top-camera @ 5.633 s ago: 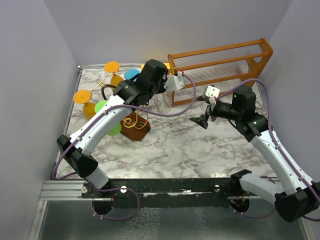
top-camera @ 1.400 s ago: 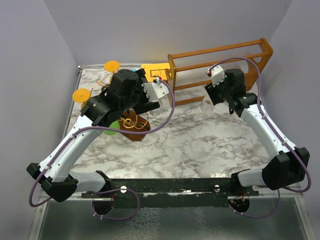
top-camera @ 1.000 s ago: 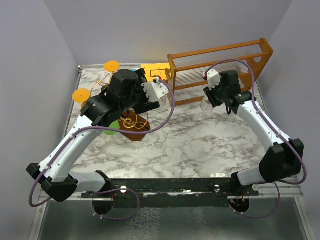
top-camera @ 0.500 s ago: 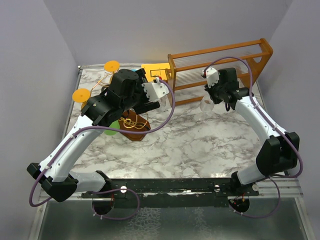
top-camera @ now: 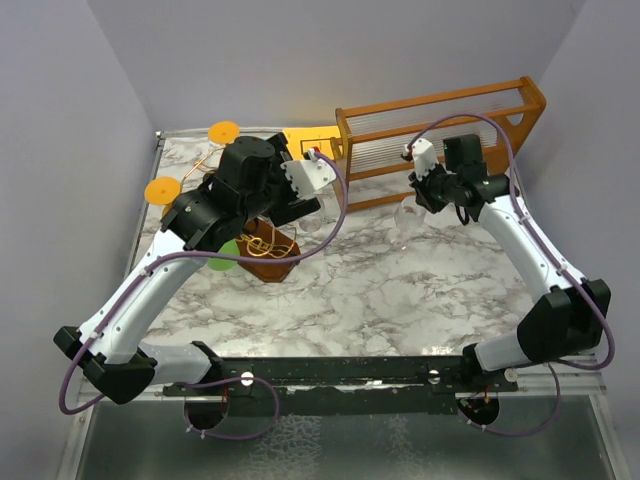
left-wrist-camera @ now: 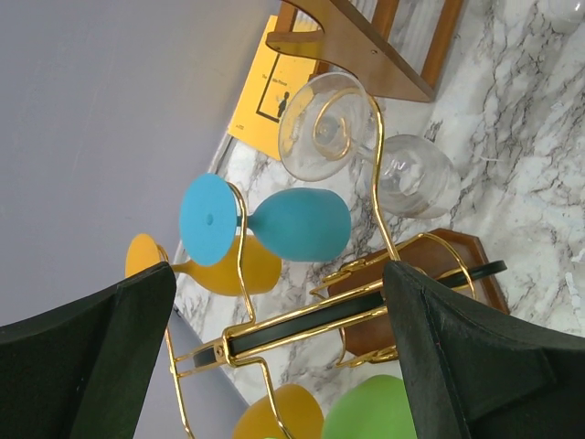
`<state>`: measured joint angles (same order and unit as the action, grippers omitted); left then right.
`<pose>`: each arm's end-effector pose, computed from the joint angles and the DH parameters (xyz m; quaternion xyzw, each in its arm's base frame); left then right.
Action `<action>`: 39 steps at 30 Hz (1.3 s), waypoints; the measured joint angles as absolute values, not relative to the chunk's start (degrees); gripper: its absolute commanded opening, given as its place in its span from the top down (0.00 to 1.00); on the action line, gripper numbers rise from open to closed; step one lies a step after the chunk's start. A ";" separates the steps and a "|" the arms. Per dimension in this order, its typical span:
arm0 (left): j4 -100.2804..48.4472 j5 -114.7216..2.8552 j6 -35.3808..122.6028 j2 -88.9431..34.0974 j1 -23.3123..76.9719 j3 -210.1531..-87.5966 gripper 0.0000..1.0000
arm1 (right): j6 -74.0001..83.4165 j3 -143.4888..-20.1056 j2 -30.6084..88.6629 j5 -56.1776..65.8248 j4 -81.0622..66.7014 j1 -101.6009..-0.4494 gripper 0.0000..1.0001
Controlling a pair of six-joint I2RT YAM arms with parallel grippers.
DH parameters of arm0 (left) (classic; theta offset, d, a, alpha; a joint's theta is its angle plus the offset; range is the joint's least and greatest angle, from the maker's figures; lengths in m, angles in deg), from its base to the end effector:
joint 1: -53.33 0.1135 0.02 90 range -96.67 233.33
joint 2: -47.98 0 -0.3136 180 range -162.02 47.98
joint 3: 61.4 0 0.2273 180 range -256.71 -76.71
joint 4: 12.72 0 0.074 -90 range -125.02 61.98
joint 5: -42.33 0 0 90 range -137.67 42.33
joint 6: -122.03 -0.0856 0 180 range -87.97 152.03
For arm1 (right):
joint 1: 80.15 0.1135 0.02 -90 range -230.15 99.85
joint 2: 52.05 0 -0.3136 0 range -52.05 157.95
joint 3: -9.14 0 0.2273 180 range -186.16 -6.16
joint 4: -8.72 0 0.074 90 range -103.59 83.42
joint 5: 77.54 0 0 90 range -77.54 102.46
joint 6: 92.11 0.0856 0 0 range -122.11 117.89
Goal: Place the wine glass upside down on the wine glass rack
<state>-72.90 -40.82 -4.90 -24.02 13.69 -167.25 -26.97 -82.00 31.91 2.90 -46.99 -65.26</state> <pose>0.2024 -0.1544 0.4678 0.5007 0.6852 0.0383 0.5276 0.3031 0.0953 0.3351 -0.3446 0.8664 0.0470 0.3583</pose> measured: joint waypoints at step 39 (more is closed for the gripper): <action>-45.47 -86.30 58.73 -27.24 32.34 -160.01 0.25 | -11.78 -102.67 16.54 -25.45 -41.70 -65.26 0.99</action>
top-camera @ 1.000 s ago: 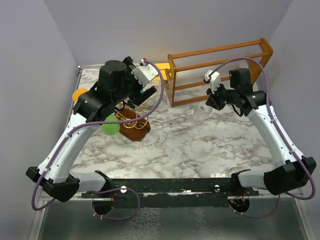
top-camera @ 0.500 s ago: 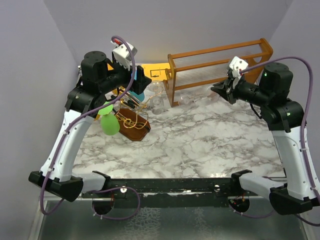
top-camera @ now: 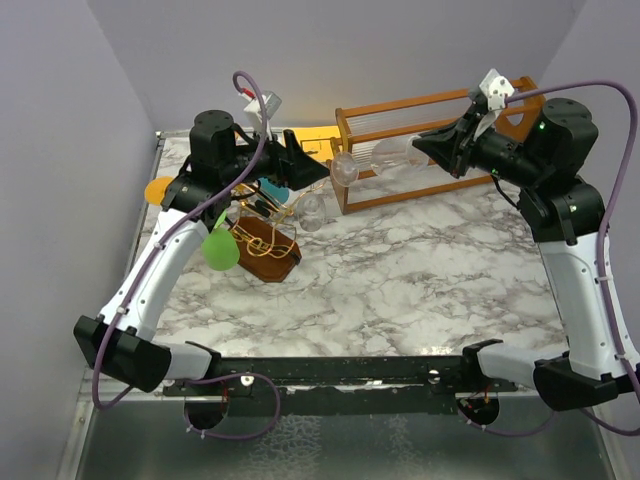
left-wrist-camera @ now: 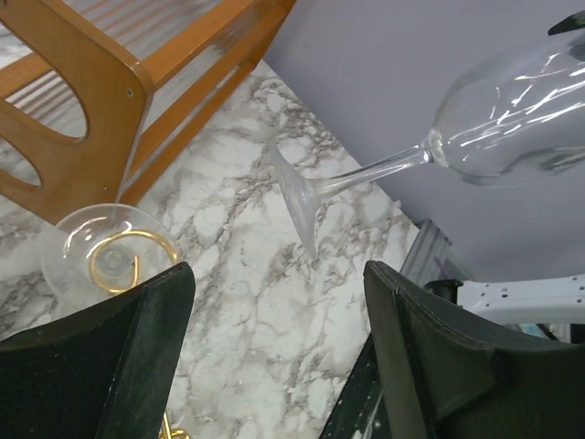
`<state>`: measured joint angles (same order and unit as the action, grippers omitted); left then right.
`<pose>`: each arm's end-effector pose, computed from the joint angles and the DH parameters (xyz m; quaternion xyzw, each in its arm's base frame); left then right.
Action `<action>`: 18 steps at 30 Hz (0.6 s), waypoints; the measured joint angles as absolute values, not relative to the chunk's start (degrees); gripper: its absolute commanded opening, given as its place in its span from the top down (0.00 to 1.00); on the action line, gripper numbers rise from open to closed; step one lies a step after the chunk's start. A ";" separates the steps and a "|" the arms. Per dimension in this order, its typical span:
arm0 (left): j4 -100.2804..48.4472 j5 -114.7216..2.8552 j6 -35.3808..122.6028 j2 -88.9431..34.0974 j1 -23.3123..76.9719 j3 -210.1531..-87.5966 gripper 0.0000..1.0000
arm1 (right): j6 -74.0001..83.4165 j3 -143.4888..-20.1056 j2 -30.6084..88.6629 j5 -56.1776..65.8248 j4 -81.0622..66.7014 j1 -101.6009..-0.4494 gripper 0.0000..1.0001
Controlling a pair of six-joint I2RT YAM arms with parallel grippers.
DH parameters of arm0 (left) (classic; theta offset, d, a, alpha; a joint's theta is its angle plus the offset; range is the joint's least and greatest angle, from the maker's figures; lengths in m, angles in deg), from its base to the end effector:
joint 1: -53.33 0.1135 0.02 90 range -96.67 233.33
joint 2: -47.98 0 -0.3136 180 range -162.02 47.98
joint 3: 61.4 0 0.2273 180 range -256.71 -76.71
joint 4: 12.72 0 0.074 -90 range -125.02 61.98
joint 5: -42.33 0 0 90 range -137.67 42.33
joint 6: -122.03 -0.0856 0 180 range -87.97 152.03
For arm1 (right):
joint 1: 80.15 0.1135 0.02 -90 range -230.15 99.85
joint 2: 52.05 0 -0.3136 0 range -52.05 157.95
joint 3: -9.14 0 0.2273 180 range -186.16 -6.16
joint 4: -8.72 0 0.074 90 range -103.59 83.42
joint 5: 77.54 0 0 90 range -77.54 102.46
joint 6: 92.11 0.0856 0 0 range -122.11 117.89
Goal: Place the wine glass upside down on the wine glass rack
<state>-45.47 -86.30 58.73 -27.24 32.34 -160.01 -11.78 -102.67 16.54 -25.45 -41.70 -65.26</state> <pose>0.2494 -0.1529 0.4840 0.1779 0.7293 -0.4775 0.4566 0.1910 0.1052 0.5434 -0.3608 0.6475 0.2719 0.6137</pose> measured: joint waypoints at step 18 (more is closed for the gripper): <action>-36.36 -94.63 68.48 -32.02 32.01 -158.22 0.56 | -2.75 -103.57 17.33 -25.58 -37.39 -65.26 0.99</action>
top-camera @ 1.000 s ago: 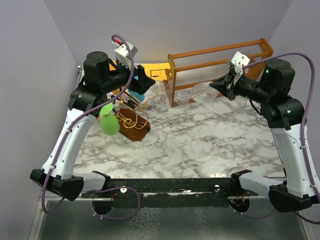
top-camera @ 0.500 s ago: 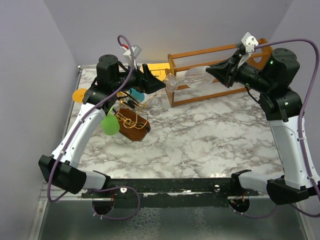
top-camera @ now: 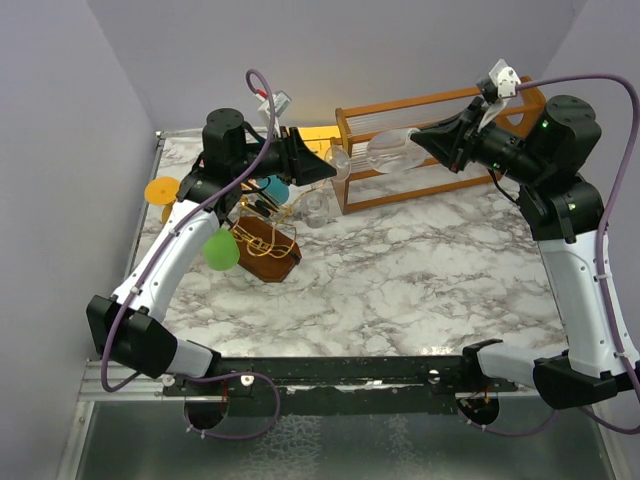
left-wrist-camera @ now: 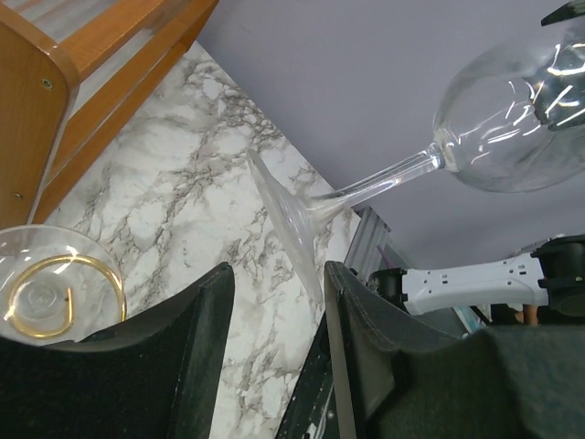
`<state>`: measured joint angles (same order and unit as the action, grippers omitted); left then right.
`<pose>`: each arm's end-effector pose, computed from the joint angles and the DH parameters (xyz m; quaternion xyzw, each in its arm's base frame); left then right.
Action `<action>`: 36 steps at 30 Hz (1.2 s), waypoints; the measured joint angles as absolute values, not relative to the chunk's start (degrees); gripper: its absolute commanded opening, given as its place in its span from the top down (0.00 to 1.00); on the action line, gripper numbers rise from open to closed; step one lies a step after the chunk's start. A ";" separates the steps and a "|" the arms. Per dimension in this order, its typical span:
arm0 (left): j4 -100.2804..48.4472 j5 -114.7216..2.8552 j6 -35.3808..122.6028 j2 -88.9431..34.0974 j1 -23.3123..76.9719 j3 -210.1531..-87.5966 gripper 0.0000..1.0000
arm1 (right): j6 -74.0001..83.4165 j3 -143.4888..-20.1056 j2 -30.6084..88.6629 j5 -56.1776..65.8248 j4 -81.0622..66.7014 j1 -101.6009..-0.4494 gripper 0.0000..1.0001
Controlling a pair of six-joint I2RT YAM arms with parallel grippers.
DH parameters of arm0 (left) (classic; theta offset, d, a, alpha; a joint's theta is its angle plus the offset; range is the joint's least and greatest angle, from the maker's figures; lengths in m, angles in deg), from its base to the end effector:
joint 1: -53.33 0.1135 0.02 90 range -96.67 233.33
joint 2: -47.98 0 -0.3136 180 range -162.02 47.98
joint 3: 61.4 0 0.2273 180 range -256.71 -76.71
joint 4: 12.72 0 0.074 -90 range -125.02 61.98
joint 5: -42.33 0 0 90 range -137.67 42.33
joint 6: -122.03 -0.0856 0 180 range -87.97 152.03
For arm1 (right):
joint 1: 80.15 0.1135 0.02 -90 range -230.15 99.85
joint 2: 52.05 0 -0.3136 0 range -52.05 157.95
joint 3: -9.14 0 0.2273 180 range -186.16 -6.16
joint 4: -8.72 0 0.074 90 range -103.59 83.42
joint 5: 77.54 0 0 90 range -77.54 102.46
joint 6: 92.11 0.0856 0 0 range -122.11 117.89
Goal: Place the wine glass upside down on the wine glass rack
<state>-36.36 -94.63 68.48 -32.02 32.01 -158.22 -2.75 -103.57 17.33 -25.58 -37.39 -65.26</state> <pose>0.2703 -0.1727 0.4724 0.1719 0.7148 -0.5550 0.3891 0.1953 0.1065 0.5561 -0.3152 0.6479 0.3150 0.6178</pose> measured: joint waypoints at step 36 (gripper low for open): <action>-36.66 -94.43 65.64 -33.51 32.82 -158.57 1.00 | -3.63 -97.62 16.52 -31.04 -33.46 -65.21 0.49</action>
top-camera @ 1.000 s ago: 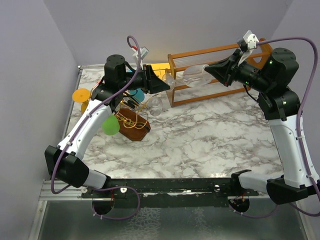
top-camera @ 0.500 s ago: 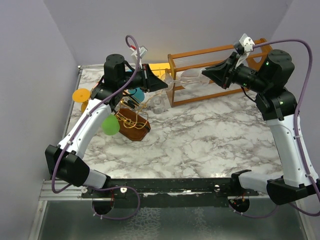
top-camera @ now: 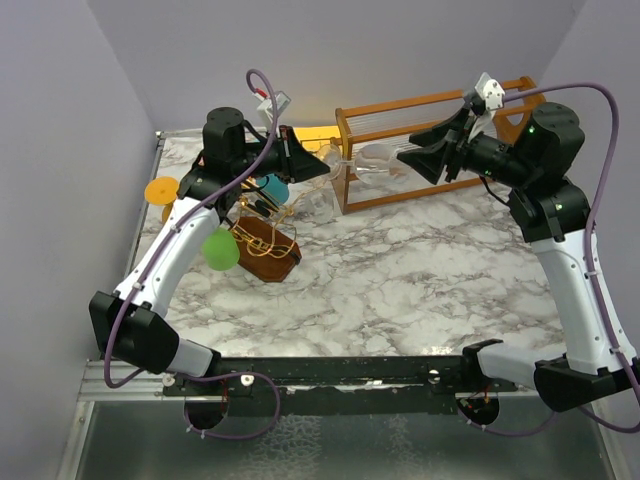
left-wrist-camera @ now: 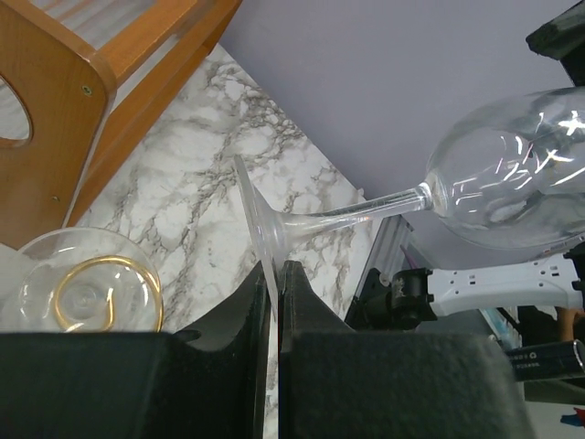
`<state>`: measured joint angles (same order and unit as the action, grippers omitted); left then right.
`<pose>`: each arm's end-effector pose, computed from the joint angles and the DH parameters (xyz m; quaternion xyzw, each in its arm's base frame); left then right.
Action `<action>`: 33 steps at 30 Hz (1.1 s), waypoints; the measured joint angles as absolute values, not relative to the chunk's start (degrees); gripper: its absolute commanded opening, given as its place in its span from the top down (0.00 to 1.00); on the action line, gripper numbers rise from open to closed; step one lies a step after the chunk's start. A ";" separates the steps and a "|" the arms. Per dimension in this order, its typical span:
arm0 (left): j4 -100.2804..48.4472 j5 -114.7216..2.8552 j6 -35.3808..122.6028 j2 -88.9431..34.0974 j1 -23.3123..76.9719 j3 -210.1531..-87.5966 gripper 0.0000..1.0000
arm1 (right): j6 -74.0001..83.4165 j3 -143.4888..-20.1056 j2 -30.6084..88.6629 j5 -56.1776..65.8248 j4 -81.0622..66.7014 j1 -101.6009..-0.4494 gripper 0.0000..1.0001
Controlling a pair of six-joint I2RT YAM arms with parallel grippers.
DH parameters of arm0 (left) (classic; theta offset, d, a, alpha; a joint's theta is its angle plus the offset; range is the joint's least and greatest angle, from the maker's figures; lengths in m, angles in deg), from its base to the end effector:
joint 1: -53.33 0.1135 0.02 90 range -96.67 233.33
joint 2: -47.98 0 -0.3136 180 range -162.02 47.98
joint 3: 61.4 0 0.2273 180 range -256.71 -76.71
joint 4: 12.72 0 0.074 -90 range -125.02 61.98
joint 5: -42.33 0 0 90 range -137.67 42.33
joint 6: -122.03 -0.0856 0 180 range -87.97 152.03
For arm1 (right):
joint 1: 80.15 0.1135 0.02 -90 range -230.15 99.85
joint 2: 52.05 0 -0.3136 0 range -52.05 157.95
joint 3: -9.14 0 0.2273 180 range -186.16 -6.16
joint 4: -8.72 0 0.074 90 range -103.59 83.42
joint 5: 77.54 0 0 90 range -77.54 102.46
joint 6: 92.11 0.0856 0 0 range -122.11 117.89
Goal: Place the wine glass upside down on the wine glass rack
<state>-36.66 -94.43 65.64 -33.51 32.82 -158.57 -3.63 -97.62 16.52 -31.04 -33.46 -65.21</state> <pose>0.2813 -0.1718 0.4660 0.1788 0.7192 -0.5405 0.3984 0.1972 0.1136 0.5365 -0.3474 0.6361 0.3432 0.5975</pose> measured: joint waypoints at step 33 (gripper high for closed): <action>-77.65 -75.86 9.33 -23.83 28.90 -176.23 1.00 | -22.18 -89.78 10.36 -17.51 -36.54 -65.23 0.10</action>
